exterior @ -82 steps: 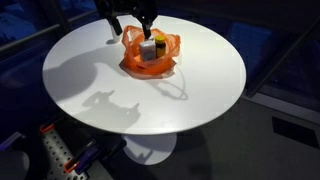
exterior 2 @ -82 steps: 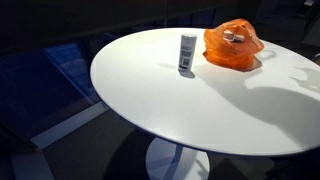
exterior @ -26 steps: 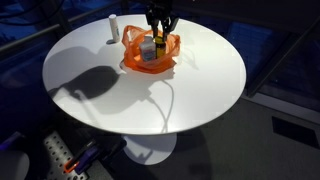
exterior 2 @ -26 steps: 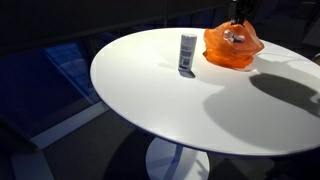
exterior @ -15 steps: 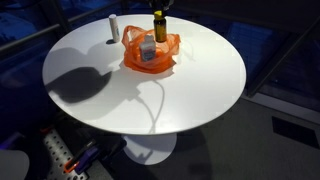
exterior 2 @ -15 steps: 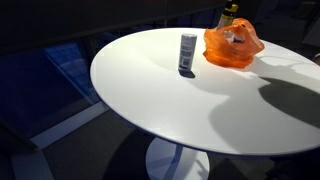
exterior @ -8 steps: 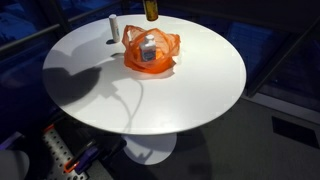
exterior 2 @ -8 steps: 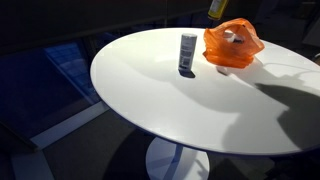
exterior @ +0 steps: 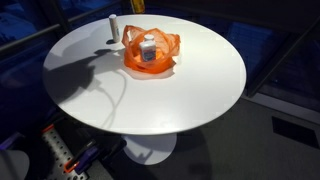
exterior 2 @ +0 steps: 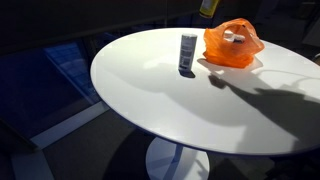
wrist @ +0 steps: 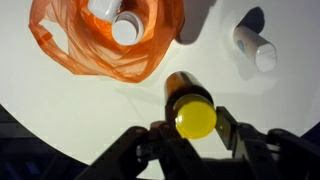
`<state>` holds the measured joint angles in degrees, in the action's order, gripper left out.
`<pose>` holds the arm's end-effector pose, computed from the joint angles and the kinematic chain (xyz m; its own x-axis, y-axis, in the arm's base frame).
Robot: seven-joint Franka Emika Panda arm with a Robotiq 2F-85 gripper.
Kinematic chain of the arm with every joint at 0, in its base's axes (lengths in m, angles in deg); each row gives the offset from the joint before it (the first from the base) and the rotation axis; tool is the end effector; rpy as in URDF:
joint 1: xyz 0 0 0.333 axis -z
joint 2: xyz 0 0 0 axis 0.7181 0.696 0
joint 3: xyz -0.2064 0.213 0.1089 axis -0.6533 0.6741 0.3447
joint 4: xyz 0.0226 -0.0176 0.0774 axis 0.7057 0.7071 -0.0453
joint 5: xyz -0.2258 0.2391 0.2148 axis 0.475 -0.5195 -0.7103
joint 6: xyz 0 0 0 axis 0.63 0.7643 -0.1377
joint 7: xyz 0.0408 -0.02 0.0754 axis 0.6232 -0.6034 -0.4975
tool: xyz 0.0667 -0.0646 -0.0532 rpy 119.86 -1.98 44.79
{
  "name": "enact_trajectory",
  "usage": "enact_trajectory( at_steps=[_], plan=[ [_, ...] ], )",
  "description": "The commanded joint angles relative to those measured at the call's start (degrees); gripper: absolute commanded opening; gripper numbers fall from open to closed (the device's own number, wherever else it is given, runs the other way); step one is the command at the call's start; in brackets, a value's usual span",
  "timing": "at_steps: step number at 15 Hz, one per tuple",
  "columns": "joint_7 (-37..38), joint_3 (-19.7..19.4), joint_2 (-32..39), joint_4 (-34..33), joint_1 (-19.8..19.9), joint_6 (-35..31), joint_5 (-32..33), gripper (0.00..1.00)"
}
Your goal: Take the yellow bottle out of the plastic bag and put it on the table
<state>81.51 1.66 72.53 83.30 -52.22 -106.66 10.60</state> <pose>0.5825 0.1076 0.4956 0.9676 0.1595 0.1958 0.1555 -0.9872 0.0354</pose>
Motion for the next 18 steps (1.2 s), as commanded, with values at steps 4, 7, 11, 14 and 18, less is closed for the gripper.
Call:
enact_trajectory(
  at_steps=[4, 7, 11, 14, 18],
  plan=[
    [-4.97, 0.88, -0.52, 3.12, 0.25, 0.60, -1.79, 0.19],
    [-7.20, 0.81, 0.00, 4.23, 0.42, 0.91, -3.02, 0.19],
    [-8.88, 0.84, 1.03, 5.97, 0.47, 0.93, -3.38, 0.19],
    [-8.95, 0.90, 1.85, 7.39, 0.33, 0.47, -2.14, 0.19],
    [-9.17, 1.17, 2.33, 9.62, -0.06, 0.06, -1.30, 0.19]
  ],
)
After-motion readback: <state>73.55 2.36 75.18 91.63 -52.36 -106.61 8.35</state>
